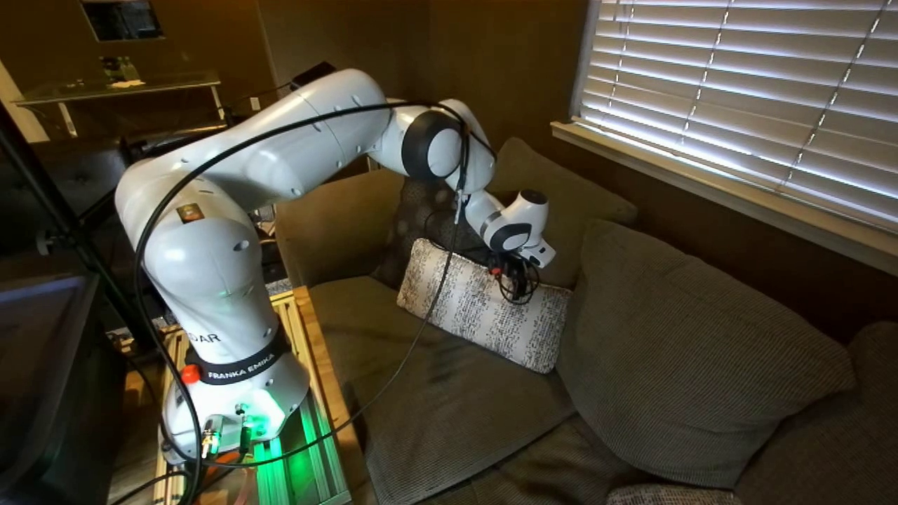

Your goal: Put the left white pillow on the right white pillow

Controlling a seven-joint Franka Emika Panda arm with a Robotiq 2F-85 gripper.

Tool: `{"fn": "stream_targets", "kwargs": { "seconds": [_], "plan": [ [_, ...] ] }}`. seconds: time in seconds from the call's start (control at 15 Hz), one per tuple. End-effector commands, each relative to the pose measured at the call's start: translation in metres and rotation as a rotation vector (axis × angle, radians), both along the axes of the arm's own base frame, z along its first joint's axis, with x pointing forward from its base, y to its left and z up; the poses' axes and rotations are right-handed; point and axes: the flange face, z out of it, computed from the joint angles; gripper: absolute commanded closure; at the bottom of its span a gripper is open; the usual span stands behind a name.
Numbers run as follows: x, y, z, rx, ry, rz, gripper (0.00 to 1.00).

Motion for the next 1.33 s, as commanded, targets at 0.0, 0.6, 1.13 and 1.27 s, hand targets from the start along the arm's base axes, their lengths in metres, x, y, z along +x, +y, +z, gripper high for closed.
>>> {"fn": "stream_targets", "kwargs": {
  "seconds": [0.0,0.6,1.13,1.27],
  "plan": [
    [0.022,0.007,-0.014,-0.039,-0.001,-0.039,0.0],
    [0.023,0.001,-0.023,-0.026,0.147,-0.131,0.34],
    [0.016,0.007,0.015,-0.038,0.165,-0.05,0.86],
    [0.011,0.007,0.03,-0.035,0.133,-0.058,0.97]
  ]
}}
